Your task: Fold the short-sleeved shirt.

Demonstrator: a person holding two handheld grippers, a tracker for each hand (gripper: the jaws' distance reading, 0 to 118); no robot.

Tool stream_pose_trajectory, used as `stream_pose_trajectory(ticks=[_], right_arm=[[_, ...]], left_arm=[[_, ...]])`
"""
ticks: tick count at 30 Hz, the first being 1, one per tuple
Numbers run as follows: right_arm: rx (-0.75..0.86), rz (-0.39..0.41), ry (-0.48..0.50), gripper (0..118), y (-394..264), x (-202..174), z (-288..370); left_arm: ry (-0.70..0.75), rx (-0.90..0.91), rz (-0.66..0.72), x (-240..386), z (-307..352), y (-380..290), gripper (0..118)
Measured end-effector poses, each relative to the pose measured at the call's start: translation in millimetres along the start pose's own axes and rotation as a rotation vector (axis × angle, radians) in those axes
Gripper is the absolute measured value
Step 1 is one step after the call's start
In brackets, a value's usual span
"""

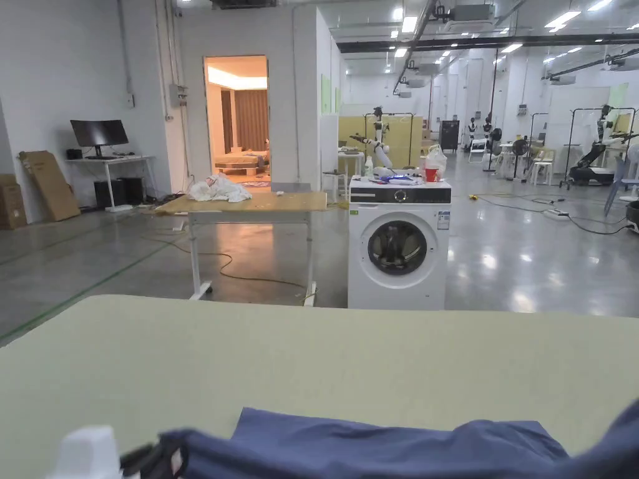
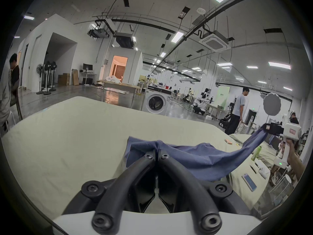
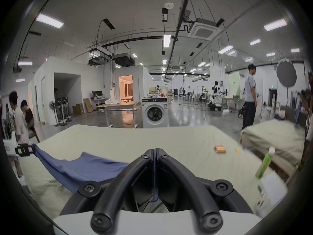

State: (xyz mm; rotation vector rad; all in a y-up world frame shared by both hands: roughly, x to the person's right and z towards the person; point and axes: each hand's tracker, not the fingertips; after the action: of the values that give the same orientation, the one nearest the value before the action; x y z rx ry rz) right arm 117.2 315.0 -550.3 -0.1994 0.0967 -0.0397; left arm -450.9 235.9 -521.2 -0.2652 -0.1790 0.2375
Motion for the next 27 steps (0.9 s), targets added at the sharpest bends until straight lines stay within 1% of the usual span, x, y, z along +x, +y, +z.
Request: stream_pose_trajectory(ticks=[1,2,3,4,5,6,7,9,10,11,12,13,15,18,19,20,21,22,23,24,25,27], right_arm=[[0.004,-0.037,0.007,0,-19,3,16],[-0.043,-0.055,-0.012,0,-33,4,26],[-0.1,-0.051,-0.018,0,-49,7,34],[-0.098,-0.084,-0.021,0,-67,9,47],[-0.114,-0.086,-0.014,0,-81,10,57],[-0.145,-0.082,-0.037,0,-96,10,67],[-0.16,-0.104,-0.073,0,-125,23,69],[-0.23,-0.122,-0.058,0,-154,28,84],[-0.233,-0.161,-0.104,0,-170,29,93],[-0.27,-0.175,-0.086,0,-168,26,104],[-0.301,-0.171,-0.085,0,-181,26,110],[-0.314,-0.181,-0.124,0,-194,25,115],[-0.378,-0.183,-0.113,0,-212,24,118],[-0.417,-0.136,-0.14,0,-231,24,115],[-0.437,-0.123,-0.138,4,-232,21,115],[-0.432,-0.119,-0.142,14,-234,21,115],[-0.437,-0.116,-0.148,35,-236,21,114],[-0.467,-0.102,-0.155,66,-237,23,112],[-0.482,-0.094,-0.169,79,-236,23,113],[-0.481,-0.099,-0.161,80,-235,24,114],[-0.47,-0.107,-0.154,80,-231,25,118],[-0.415,-0.146,-0.127,80,-216,22,125]], left_arm=[[0.016,-0.004,0.017,1,14,-17,0],[0.03,-0.013,0.037,2,26,-29,0],[0.023,-0.015,0.04,3,39,-44,0],[0.018,-0.023,0.037,5,51,-58,0],[0.019,-0.03,0.031,7,61,-69,0],[0.028,-0.038,0.036,8,70,-81,0],[0.037,-0.058,0.047,6,77,-91,0],[0.048,-0.114,0.1,3,88,-112,0],[0.05,-0.147,0.116,-1,90,-121,0],[0.034,-0.172,0.106,-4,91,-127,0],[0.048,-0.185,0.102,-7,92,-134,0],[0.046,-0.216,0.1,-9,94,-139,0],[0.076,-0.234,0.094,-12,95,-147,0],[0.079,-0.271,0.106,-16,95,-157,0],[0.077,-0.287,0.109,-17,95,-160,0],[0.082,-0.309,0.101,-17,94,-162,2],[0.095,-0.324,0.081,-18,95,-164,12],[0.13,-0.338,0.044,-18,95,-166,34],[0.147,-0.347,0.01,-18,97,-166,55],[0.154,-0.345,-0.007,-17,98,-165,72],[0.159,-0.341,-0.022,-14,103,-162,80],[0.18,-0.293,-0.083,-3,111,-149,80]])
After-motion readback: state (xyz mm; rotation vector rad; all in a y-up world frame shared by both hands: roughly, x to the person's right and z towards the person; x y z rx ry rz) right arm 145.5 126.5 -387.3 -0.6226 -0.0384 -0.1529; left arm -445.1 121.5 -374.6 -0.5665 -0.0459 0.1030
